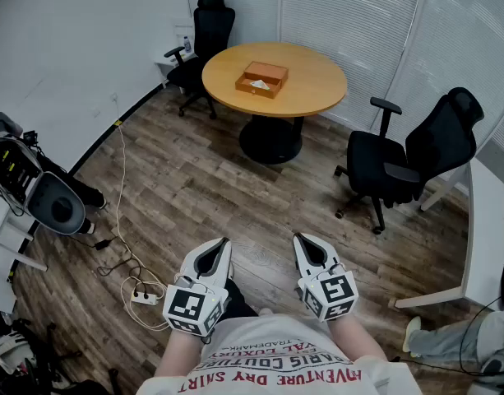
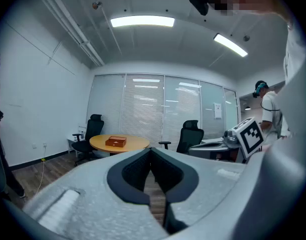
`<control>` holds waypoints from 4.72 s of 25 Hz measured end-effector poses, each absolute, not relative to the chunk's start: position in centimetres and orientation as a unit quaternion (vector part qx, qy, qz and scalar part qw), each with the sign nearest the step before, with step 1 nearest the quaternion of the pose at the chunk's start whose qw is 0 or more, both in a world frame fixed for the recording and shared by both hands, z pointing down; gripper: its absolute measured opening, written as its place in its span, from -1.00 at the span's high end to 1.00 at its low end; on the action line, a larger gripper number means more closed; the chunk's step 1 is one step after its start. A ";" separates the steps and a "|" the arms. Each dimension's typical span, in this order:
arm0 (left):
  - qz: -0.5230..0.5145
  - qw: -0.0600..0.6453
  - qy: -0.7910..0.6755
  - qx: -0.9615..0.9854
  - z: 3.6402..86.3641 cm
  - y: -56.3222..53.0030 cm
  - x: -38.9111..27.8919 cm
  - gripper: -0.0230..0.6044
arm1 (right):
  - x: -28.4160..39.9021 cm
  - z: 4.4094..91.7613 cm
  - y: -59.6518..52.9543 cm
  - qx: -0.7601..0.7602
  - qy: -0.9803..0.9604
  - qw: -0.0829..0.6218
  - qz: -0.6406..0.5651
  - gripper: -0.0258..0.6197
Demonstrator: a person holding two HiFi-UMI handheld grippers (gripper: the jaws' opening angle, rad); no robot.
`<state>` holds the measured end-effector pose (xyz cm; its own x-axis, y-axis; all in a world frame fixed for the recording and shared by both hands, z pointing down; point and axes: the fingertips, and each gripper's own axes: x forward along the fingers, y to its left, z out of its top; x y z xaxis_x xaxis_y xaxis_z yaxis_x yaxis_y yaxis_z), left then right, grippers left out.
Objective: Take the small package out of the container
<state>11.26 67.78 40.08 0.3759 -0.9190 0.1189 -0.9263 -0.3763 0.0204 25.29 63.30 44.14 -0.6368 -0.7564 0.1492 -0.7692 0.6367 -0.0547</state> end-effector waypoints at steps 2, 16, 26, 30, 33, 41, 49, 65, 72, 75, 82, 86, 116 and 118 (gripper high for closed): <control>0.042 0.044 -0.558 0.827 40.3 67.7 11.0 0.89 | 25.2 44.5 63.3 0.423 -0.903 0.057 0.058 0.90; 0.070 0.067 -0.558 0.824 42.3 65.5 9.2 0.89 | 23.5 46.0 60.5 0.436 -0.895 0.068 0.068 0.90; 0.081 0.099 -0.556 0.821 44.6 58.2 5.2 0.89 | 19.6 47.0 54.3 0.444 -0.888 0.118 0.022 0.90; 0.075 0.094 -0.546 0.829 43.9 53.7 3.1 0.89 | 17.6 46.3 50.0 0.453 -0.883 0.116 0.032 0.90; 0.073 0.090 -0.540 0.834 43.3 49.9 0.7 0.89 | 15.9 45.8 46.2 0.467 -0.876 0.108 0.052 0.90; 0.061 0.082 -0.520 0.848 40.3 39.9 -7.6 0.89 | 9.2 43.6 37.2 0.511 -0.850 0.113 0.068 0.90; 0.065 0.105 -0.523 0.844 41.3 33.4 -14.2 0.89 | 3.7 44.3 31.4 0.528 -0.835 0.139 0.070 0.90; 0.068 0.133 -0.528 0.836 43.5 16.8 -15.1 0.89 | 2.8 47.5 13.1 0.515 -0.832 0.168 0.118 0.90; 0.068 0.124 -0.541 0.829 42.1 4.5 -12.6 0.89 | 4.2 47.3 0.4 0.496 -0.842 0.176 0.120 0.90; 0.064 0.117 -0.549 0.825 41.4 -0.2 -11.8 0.89 | 5.0 46.6 -4.3 0.489 -0.848 0.171 0.114 0.90; 0.056 0.103 -0.555 0.823 40.6 -7.6 -9.4 0.89 | 7.5 46.6 -11.3 0.478 -0.853 0.175 0.117 0.90; 0.056 0.112 -0.547 0.828 41.0 -10.5 -8.1 0.89 | 7.8 47.0 -13.8 0.473 -0.853 0.186 0.119 0.90; 0.080 0.162 -0.341 0.922 44.9 -34.6 -10.9 0.89 | 3.3 53.5 -30.4 0.573 -0.747 0.236 0.239 0.90; 0.082 0.167 -0.342 0.921 45.4 -35.3 -10.9 0.89 | 2.8 54.7 -30.8 0.554 -0.754 0.262 0.237 0.90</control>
<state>-10.93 -35.27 45.36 0.7531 -0.6021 0.2653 -0.6569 -0.7107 0.2517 2.77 -30.79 54.68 -0.2495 -0.7109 0.6576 -0.9592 0.2748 -0.0668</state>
